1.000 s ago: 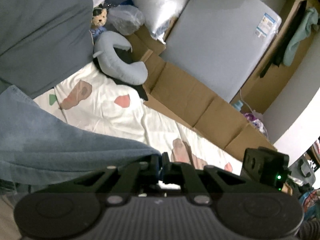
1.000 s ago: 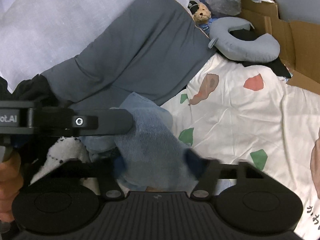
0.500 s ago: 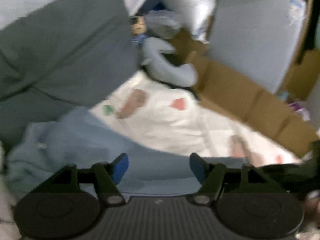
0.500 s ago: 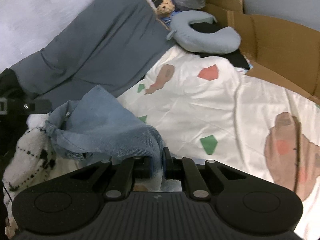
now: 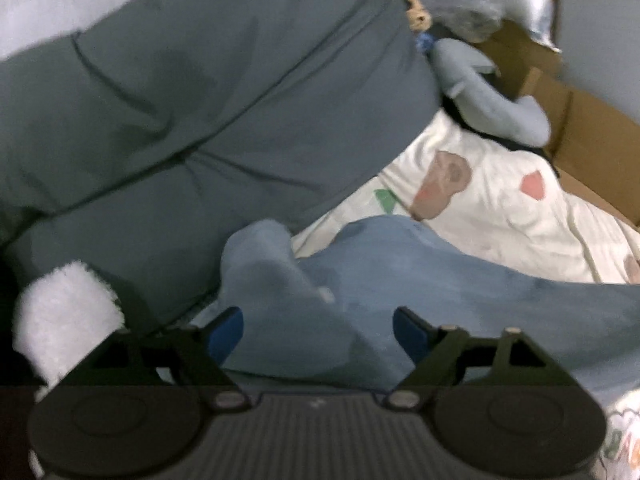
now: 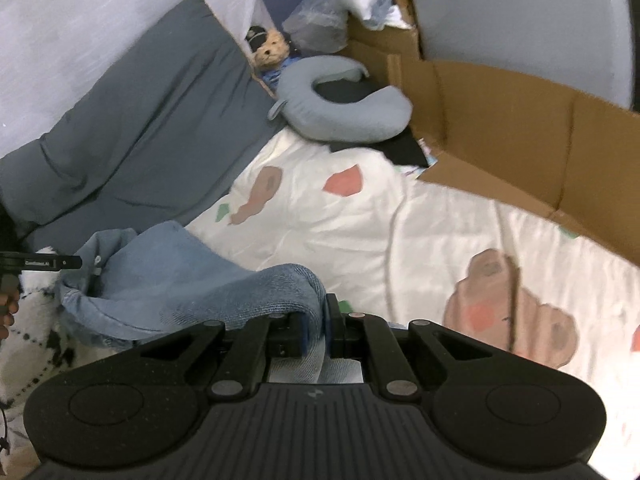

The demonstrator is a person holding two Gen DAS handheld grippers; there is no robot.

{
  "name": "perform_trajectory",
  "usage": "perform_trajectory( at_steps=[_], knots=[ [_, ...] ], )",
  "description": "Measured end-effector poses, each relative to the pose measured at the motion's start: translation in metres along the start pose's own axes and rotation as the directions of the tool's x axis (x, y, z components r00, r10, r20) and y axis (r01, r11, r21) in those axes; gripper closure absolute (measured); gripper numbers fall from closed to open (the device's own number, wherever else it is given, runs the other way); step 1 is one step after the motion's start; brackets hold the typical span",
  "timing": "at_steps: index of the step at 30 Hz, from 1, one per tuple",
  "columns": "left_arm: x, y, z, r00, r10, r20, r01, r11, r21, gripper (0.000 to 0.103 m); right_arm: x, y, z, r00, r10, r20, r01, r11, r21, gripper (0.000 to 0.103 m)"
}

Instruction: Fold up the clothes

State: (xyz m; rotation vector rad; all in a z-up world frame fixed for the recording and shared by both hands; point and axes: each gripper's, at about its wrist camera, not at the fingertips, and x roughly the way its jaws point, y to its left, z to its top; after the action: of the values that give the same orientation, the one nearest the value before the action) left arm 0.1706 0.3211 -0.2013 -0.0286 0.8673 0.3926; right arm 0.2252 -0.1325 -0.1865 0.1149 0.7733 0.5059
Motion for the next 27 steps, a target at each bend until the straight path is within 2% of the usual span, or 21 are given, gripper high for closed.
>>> perform_trajectory(
  at_steps=[4, 11, 21, 27],
  knots=[
    [0.02, 0.008, 0.004, 1.0, 0.009, -0.025, -0.01, 0.999, -0.038, 0.018, -0.006, -0.007, 0.012, 0.999, -0.054, -0.003, 0.054, 0.998, -0.019, 0.097],
    [0.035, 0.004, -0.001, 0.996, -0.071, -0.062, 0.066, 0.995, -0.081, 0.017, -0.015, -0.019, 0.035, 0.991, -0.135, 0.001, 0.135, 0.989, -0.054, 0.098],
    [0.042, -0.021, -0.005, 0.982, -0.173, -0.072, 0.167, 0.983, -0.079, 0.017, -0.039, -0.018, 0.096, 0.976, -0.203, 0.077, 0.213, 0.967, -0.142, 0.098],
    [0.041, -0.029, 0.0, 0.975, -0.213, -0.062, 0.206, 0.974, -0.097, 0.017, -0.054, -0.007, 0.134, 0.962, -0.235, 0.14, 0.262, 0.94, -0.218, 0.098]
  ],
)
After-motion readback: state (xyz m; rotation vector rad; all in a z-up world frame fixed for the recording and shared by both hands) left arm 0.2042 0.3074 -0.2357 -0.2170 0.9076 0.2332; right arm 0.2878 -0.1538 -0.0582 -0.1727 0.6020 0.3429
